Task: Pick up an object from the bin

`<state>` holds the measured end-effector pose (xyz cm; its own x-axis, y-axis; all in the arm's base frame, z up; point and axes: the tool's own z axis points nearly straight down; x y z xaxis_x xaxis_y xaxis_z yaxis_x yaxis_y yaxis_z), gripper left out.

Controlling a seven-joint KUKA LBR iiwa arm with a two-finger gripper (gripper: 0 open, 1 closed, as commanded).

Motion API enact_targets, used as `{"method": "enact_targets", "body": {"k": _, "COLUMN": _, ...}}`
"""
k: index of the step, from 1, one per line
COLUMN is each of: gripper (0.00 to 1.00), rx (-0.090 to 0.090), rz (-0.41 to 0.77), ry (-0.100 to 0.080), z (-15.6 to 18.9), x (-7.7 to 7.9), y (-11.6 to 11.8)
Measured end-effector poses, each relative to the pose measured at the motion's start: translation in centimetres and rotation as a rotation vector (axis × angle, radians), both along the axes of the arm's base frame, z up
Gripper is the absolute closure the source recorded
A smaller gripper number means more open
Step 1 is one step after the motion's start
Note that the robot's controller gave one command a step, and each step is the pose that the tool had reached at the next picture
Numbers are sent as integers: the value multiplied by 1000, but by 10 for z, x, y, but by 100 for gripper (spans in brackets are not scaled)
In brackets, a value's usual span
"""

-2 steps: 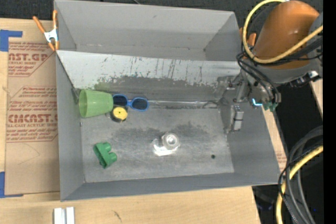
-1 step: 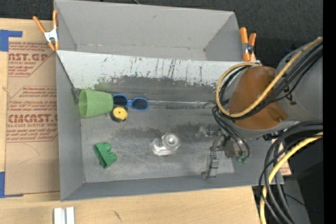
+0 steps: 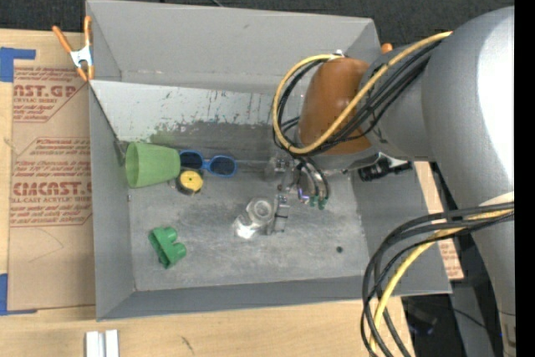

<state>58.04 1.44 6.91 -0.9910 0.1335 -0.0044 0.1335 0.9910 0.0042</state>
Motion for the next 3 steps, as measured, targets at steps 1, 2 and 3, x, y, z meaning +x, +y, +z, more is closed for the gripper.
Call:
{"method": "enact_targets", "body": {"k": 1, "gripper": 0, "rx": -3, "rz": 208, "ry": 5, "z": 0, "x": -29, "y": 30}}
{"method": "enact_targets", "body": {"k": 2, "gripper": 100, "rx": -4, "rz": 207, "ry": 4, "z": 1, "x": -29, "y": 30}}
{"method": "enact_targets", "body": {"k": 3, "gripper": 100, "rx": -5, "rz": 198, "ry": -6, "z": 101, "x": -18, "y": 19}}
